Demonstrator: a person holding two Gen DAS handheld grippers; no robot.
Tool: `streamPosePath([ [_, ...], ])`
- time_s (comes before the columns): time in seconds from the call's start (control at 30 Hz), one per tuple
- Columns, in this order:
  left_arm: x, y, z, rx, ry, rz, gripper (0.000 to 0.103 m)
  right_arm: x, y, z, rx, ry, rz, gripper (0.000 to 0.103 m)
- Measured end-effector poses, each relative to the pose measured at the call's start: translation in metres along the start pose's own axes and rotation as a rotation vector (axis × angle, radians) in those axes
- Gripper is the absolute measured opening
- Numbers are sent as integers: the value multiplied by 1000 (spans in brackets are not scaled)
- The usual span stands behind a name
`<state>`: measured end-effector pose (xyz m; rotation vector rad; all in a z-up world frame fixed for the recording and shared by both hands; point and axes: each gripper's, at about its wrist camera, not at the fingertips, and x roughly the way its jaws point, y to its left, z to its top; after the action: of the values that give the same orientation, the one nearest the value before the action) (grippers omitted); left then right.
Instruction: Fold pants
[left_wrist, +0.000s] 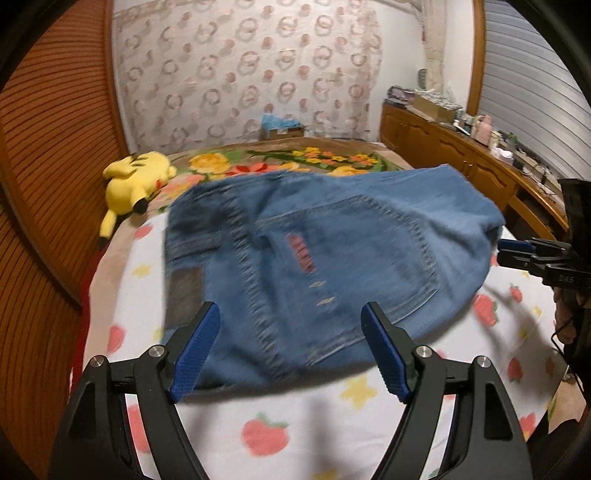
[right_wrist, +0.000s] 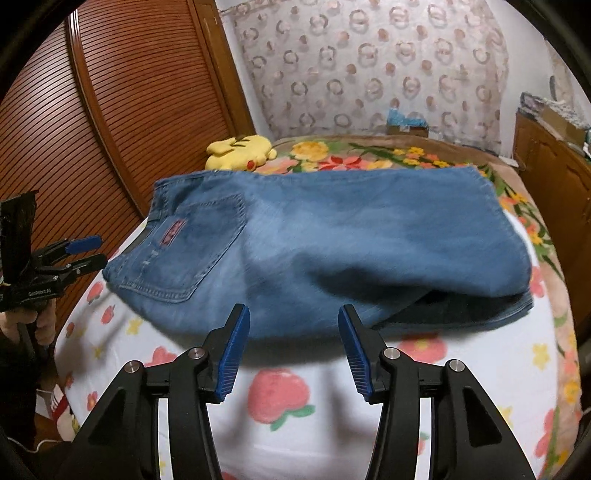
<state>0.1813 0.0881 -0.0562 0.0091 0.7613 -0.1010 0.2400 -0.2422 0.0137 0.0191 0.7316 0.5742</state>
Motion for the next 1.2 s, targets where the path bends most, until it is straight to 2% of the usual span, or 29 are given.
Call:
streamPosePath([
  [0.23,4,32,-27,-66,34,57,77,13,7,0,-13,56,53,52],
  [0.6,23,64,-39,-134,70,85,66,45,19,5,-72,140,123,52],
  [0.67,25,67,-39,-141,74,74,57,47,21,9,-78,137,136,52],
  [0.8,28,69,-37,-138,74,72,45,47,25,14,-74,106,169,52],
  [0.87,26,68,-36,-136,71,55,32,45,25,16,-77,84,186,52],
  [0.9,26,67,-36,-133,71,47,30,46,26,16,-79,79,193,52],
  [0.93,25,66,-35,-126,68,48,24,46,27,15,-80,77,198,51],
  [1.0,24,63,-33,-119,66,44,12,46,28,14,-89,71,204,28],
  [1.03,22,61,-32,-113,58,68,3,46,29,13,-96,68,200,24],
  [1.07,17,61,-29,-108,44,90,3,45,30,12,-100,62,198,13],
  [1.1,13,61,-27,-111,32,88,3,43,31,11,-104,58,204,6],
  [1.2,0,61,-18,-100,4,85,2,32,36,12,-117,27,217,5],
])
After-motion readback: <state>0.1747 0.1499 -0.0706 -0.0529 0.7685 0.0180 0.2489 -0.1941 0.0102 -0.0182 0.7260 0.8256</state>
